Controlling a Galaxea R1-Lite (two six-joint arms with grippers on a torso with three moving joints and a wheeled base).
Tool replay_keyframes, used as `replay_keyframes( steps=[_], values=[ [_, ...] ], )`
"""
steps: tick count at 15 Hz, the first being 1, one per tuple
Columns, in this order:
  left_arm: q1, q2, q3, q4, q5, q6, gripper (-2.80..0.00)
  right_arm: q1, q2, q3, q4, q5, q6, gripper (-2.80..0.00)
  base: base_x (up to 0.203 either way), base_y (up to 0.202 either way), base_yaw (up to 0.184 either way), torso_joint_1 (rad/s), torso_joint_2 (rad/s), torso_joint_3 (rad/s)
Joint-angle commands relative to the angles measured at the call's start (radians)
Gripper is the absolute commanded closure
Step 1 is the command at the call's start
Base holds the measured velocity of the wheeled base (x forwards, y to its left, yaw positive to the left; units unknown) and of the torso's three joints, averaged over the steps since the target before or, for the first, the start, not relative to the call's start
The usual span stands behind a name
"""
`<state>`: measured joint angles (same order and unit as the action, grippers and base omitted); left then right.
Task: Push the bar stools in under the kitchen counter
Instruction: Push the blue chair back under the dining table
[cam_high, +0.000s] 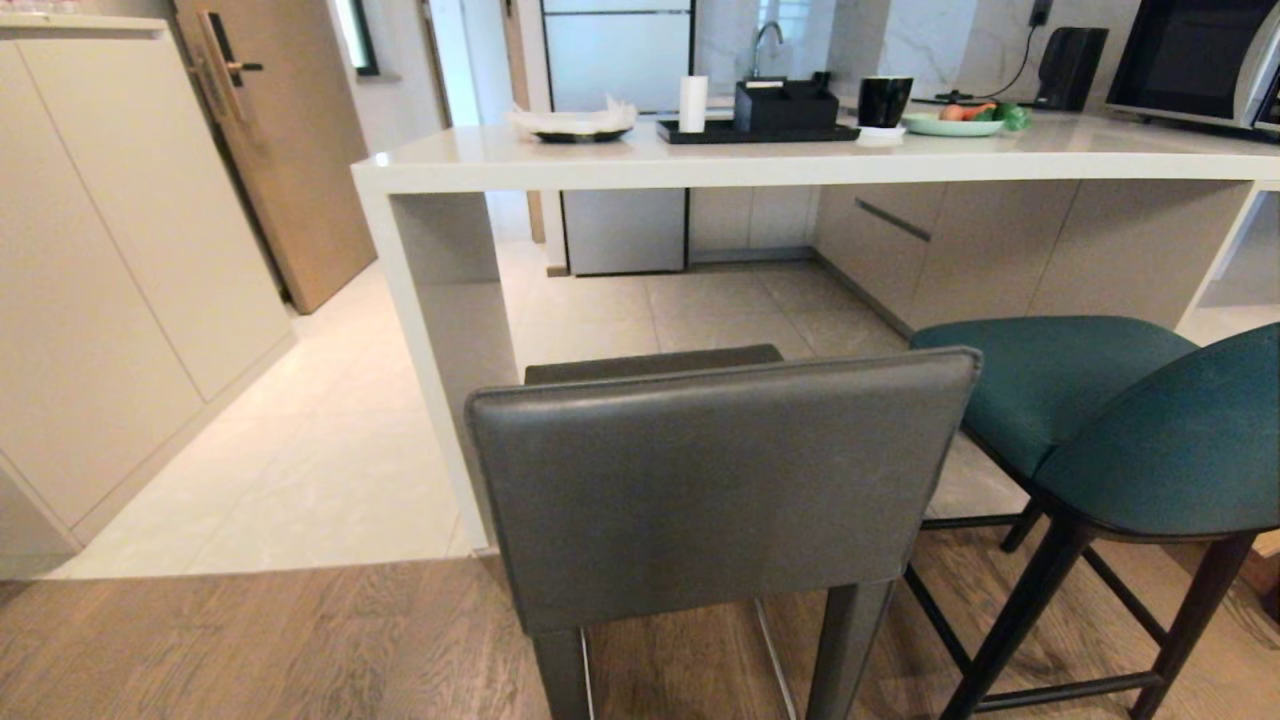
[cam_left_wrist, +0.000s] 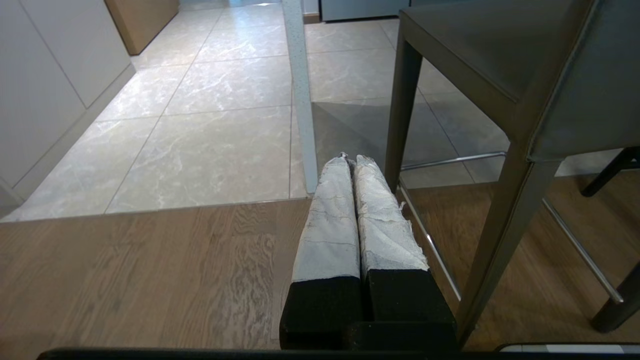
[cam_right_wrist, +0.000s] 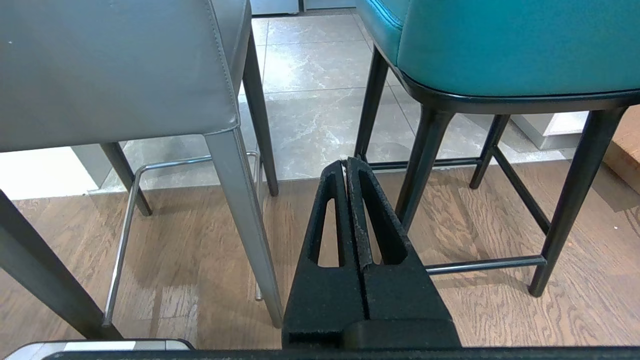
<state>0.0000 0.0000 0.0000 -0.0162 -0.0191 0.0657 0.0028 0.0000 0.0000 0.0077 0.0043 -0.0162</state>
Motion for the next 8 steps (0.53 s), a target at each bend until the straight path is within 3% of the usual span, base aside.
replay_keyframes(
  steps=[1, 4, 6, 8],
  values=[
    [0.0, 0.002, 0.015, -0.001, 0.002, -0.001, 0.0, 0.0, 0.0, 0.002, -0.001, 0.0, 0.001, 0.0, 0.0, 0.0, 0.0, 0.0, 0.0, 0.0],
    [0.0, 0.002, 0.015, -0.001, 0.004, -0.008, 0.0, 0.0, 0.0, 0.002, 0.0, -0.001, 0.005, 0.0, 0.0, 0.0, 0.0, 0.0, 0.0, 0.0],
    [-0.001, 0.003, 0.006, 0.006, 0.01, -0.054, 0.0, 0.0, 0.0, 0.002, 0.0, -0.001, 0.006, 0.0, 0.0, 0.0, 0.0, 0.0, 0.0, 0.0],
    [0.0, 0.003, -0.008, 0.053, 0.005, -0.029, 0.0, 0.0, 0.0, 0.002, 0.0, -0.001, 0.009, 0.0, 0.0, 0.0, 0.0, 0.0, 0.0, 0.0]
  ],
)
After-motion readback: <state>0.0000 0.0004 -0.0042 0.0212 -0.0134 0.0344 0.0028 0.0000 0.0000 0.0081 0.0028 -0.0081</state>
